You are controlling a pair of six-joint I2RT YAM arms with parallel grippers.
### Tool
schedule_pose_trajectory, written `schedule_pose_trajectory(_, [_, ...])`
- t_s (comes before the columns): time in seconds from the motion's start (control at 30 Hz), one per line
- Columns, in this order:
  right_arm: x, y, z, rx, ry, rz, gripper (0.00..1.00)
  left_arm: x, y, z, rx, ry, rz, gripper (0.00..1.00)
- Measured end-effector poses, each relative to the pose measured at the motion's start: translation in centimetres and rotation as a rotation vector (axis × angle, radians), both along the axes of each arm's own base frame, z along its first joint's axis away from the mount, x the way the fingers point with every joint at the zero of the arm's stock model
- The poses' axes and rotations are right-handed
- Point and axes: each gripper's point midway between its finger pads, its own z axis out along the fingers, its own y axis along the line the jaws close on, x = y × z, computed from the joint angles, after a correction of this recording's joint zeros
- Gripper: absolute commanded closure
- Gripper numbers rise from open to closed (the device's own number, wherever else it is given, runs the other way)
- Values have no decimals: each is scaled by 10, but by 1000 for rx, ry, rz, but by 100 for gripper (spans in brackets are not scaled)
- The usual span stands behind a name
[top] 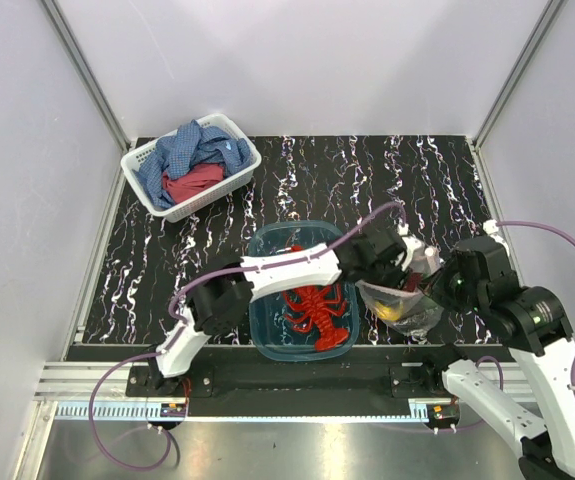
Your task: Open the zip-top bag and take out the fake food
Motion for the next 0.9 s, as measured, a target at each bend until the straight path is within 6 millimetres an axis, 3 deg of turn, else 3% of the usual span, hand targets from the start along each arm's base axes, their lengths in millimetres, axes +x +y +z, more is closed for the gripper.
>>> schedule_pose_trajectory(0.1, [-4, -5, 5, -18, -13, 8, 100, 1, 10, 22, -5, 95, 38, 100])
schedule_pose_trajectory(0.27, [0, -6, 22, -27, -53, 14, 100, -7, 18, 40, -13, 223, 87, 100])
schedule_pose_trajectory(0.4, [6, -8, 26, -65, -53, 16, 100, -20, 21, 48, 1, 238, 81, 100])
schedule_pose_trajectory(0.53, [8, -8, 24, -80, -49, 28, 100, -16, 26, 69, -14, 178, 107, 100])
schedule_pose_trajectory(0.7, [4, -6, 26, -67, -58, 51, 100, 2, 27, 129, -119, 43, 146, 100])
schedule_pose_trajectory(0.83, [3, -2, 25, -64, -59, 84, 100, 5, 13, 184, -259, 26, 148, 100])
schedule_pose_trajectory(0.9, [3, -3, 24, -77, -61, 95, 100, 4, 12, 195, -280, 36, 155, 100])
